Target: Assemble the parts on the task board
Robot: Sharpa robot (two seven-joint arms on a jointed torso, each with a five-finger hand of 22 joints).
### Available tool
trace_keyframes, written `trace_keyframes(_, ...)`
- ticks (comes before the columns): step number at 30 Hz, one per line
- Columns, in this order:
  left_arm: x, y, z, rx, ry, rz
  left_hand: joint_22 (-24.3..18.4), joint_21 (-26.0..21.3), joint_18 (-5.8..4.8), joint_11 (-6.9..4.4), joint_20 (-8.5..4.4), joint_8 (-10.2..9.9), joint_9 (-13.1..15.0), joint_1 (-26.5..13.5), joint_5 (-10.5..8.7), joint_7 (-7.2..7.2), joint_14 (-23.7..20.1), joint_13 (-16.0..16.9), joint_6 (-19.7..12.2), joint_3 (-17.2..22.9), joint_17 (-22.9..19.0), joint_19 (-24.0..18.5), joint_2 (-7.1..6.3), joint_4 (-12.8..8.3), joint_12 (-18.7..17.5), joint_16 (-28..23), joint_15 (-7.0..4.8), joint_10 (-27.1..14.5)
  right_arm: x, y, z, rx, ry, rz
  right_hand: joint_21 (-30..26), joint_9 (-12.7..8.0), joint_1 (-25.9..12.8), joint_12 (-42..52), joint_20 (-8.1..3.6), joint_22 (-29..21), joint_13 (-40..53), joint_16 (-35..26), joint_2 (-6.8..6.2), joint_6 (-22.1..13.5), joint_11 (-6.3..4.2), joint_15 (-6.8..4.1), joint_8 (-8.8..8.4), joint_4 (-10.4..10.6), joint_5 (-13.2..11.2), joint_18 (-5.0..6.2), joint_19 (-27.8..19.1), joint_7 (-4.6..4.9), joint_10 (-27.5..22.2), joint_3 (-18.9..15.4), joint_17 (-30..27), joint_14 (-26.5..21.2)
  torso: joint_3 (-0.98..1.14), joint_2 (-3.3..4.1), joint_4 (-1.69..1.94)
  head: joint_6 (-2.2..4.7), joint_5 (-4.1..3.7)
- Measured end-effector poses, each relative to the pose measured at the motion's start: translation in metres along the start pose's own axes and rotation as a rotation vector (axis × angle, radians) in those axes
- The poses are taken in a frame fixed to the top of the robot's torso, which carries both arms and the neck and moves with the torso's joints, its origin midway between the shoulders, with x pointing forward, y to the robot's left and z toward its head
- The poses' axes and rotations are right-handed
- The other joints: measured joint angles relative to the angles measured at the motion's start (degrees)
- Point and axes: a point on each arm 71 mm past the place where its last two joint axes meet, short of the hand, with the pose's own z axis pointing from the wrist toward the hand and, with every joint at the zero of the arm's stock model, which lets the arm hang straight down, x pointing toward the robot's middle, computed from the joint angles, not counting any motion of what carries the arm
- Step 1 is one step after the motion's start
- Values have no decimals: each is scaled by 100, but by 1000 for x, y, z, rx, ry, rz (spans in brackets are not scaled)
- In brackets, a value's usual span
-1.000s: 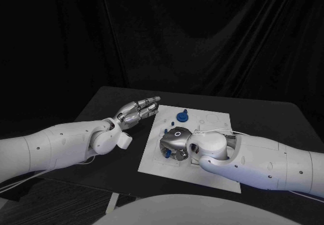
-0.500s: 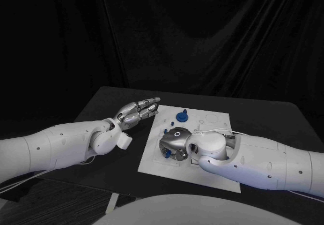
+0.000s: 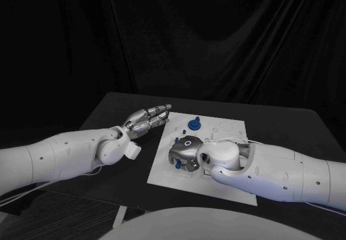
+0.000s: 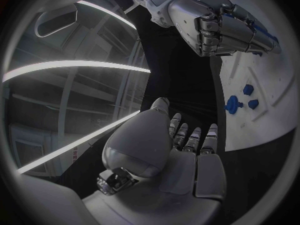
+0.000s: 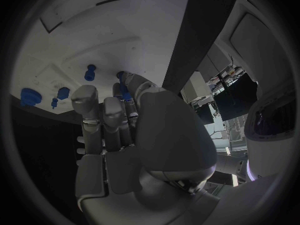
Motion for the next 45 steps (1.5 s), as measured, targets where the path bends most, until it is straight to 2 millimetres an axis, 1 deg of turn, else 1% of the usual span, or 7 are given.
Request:
trace_keyframes(21,0,1,0,-11,2,-2,0,0,0,-1,0,0,0,0,0,0,0,0,0,0,0,0,0,0,0,0,0,0,4,-2,-3,6,8,5,-621,-271,-106,-621,285,0,-216,-73,-106,-618,348,234,-200,96,-439,3,-347,-132,-1345,-98,-359,-337,1,1,3,-1,8)
trace_keyframes(25,-1,1,0,-12,2,-2,0,0,0,-1,0,0,0,0,0,0,0,0,0,0,0,0,0,0,0,0,0,0,5,-4,-6,9,2,8,-821,-378,-101,-663,274,0,-295,-134,-105,-955,407,235,-265,335,-530,3,-398,-262,-1862,-699,-455,-461,1,1,3,-1,15)
trace_keyframes(28,-1,1,0,-13,2,-2,0,0,0,-1,0,0,0,0,0,0,0,0,0,0,0,0,0,0,0,0,0,0,4,-6,-9,12,-7,10,-1222,-540,501,-611,313,0,-295,-146,-272,-1273,450,240,-266,1271,-532,6,-545,-376,-2454,-1157,-666,-641,1,0,3,-1,25)
trace_keyframes(30,-1,1,0,-14,2,-2,0,0,0,0,0,0,0,1,0,0,-1,0,0,0,0,0,0,0,0,0,-1,-2,2,-8,-13,14,-18,9,-1693,-816,619,-610,277,0,-295,-560,-393,-2118,388,226,-334,1359,-531,8,-796,-650,-2873,-1219,-1359,-994,1,-3,1,-1,40)
trace_keyframes(33,-1,1,-1,-14,1,-2,-3,0,0,21,-1,0,0,1,0,1,-92,0,0,0,0,0,-1,-1,0,-1,-94,-20,-5,-14,-21,20,-48,3,-1885,-875,516,-609,266,0,-295,-648,-543,-2711,388,249,-333,1373,-531,400,-961,-738,-3213,-1233,-1422,-1179,1,-7,0,-1,71)
trace_keyframes(41,-5,0,-4,-8,-12,5,-52,0,0,34,-1,0,0,1,0,1,-83,0,0,0,-2,-1,-1,0,0,-2,-247,-10,-33,-34,-62,4,-199,-2,-2013,-877,-577,-64,243,0,-284,-547,-711,-2227,211,181,-287,1407,-678,401,-878,-822,-3033,-1535,-1371,-1040,0,-14,0,-1,154)
trace_keyframes(45,-8,-1,-7,1,-22,10,-53,0,0,93,-1,0,0,-24,0,0,-83,0,0,0,-2,-1,-27,0,0,-31,-247,-14,-55,-57,-93,14,-308,32,-2081,-846,-692,173,205,0,-255,-482,-677,-1687,320,184,-91,1406,-628,401,-839,-566,-2930,-1533,-1352,-1043,-1,-14,5,0,159)
